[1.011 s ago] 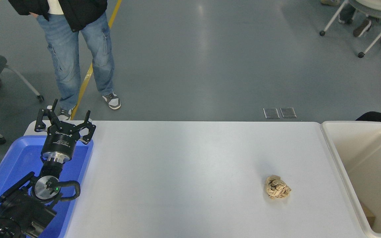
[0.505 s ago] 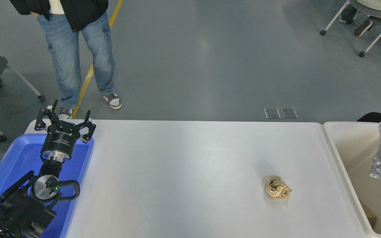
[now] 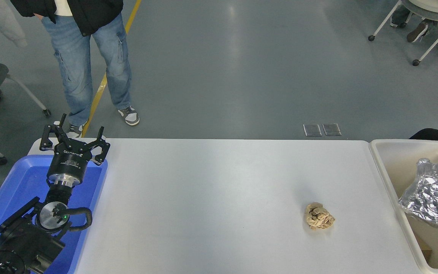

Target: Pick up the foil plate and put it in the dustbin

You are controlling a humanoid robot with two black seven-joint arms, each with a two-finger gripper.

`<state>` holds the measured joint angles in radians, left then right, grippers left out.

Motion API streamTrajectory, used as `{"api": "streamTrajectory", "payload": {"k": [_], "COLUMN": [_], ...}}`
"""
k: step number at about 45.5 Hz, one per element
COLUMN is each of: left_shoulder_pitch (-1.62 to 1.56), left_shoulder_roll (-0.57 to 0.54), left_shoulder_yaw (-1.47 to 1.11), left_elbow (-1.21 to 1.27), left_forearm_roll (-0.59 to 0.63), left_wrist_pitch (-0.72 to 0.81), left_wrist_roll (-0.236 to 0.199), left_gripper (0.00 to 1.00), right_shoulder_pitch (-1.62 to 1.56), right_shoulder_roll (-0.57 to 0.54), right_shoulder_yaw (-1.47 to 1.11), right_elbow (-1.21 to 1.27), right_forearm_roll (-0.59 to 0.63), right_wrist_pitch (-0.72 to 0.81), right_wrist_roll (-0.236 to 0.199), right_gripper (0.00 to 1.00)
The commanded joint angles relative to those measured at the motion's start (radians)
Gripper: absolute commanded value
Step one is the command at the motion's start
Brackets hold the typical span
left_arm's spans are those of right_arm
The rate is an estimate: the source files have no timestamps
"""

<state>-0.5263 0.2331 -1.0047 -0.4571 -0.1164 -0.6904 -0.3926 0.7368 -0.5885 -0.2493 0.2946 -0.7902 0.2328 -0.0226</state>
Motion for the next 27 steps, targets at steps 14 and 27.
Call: {"api": "streamTrajectory", "payload": {"k": [14,27], "left_shoulder_pitch": [-0.001,-0.001], "left_shoulder_roll": [0.0,0.0], "left_shoulder_yaw": [0.0,0.0], "left_elbow": [0.0,0.0], "left_forearm_roll": [0.001,0.001], "left_wrist_pitch": [-0.005,-0.006], "left_wrist_roll": [0.003,0.005], "left_gripper": [1.0,1.0], "right_shoulder_pitch": [0.981,1.482], "right_shoulder_roll": [-0.176,0.01], "right_shoulder_yaw": [-0.741,-0.786], "right_elbow": [0.721,0.939], "right_forearm_roll": [0.008,0.217], "right_wrist_pitch": [0.209,0.553], "right_wrist_roll": [0.009,0.009], "right_gripper": [1.0,1.0]}}
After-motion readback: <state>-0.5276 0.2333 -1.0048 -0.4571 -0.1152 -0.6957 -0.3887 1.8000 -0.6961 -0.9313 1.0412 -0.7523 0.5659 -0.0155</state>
